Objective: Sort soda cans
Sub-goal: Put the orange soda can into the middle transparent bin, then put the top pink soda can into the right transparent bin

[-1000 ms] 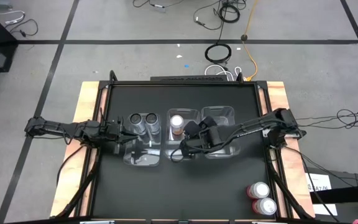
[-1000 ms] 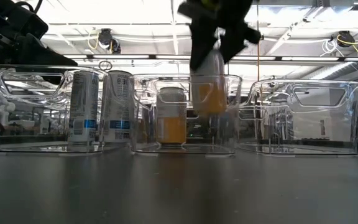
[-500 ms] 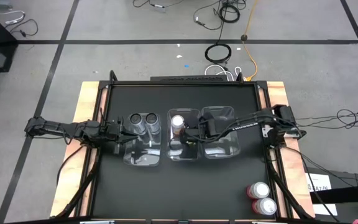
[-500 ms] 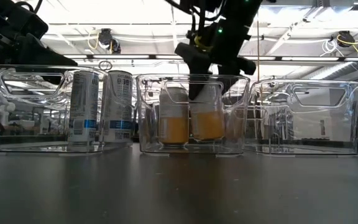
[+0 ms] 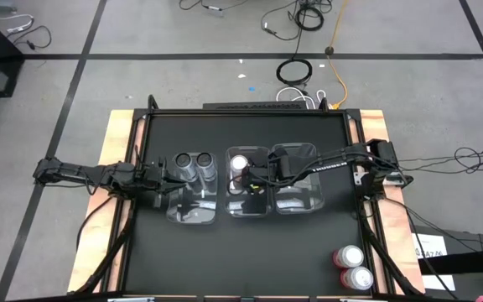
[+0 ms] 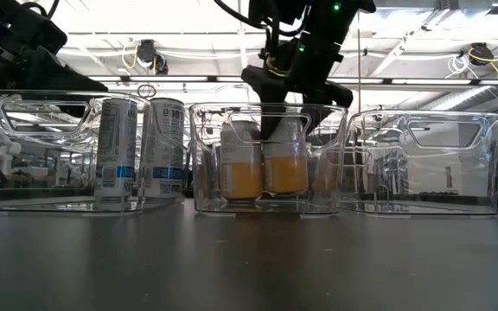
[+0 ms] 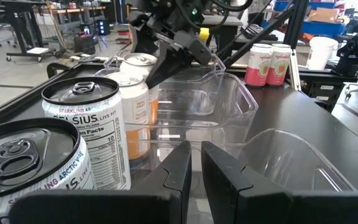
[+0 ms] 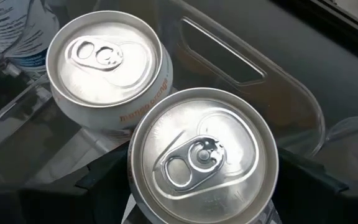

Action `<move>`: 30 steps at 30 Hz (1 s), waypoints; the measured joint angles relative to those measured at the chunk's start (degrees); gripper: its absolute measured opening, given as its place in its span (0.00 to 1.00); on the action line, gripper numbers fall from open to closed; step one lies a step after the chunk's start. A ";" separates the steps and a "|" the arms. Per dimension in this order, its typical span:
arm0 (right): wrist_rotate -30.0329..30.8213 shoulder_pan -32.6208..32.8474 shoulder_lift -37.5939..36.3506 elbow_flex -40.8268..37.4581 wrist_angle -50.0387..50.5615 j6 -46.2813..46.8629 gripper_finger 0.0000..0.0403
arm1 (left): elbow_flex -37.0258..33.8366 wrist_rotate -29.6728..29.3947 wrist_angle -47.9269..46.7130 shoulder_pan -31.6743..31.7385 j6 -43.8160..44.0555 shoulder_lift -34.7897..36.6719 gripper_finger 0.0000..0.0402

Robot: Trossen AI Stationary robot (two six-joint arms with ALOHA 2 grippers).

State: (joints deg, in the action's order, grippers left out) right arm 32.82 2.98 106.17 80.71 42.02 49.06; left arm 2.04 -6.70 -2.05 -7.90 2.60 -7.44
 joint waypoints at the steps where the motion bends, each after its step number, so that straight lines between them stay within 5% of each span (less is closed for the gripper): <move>1: 0.00 0.00 0.00 0.00 0.00 -0.34 0.78 | 0.00 0.00 0.00 0.00 -0.01 0.00 0.12; 7: 0.68 -0.01 -0.04 0.02 0.03 -1.70 0.85 | 0.00 0.00 -0.01 0.01 0.00 0.00 0.12; 30: 0.13 0.00 -0.02 0.02 0.13 -5.65 0.85 | 0.00 0.00 0.01 0.00 -0.01 0.00 0.12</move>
State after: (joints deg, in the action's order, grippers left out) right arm 32.95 2.98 106.15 80.73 42.15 43.41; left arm 2.04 -6.70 -2.04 -7.89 2.60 -7.44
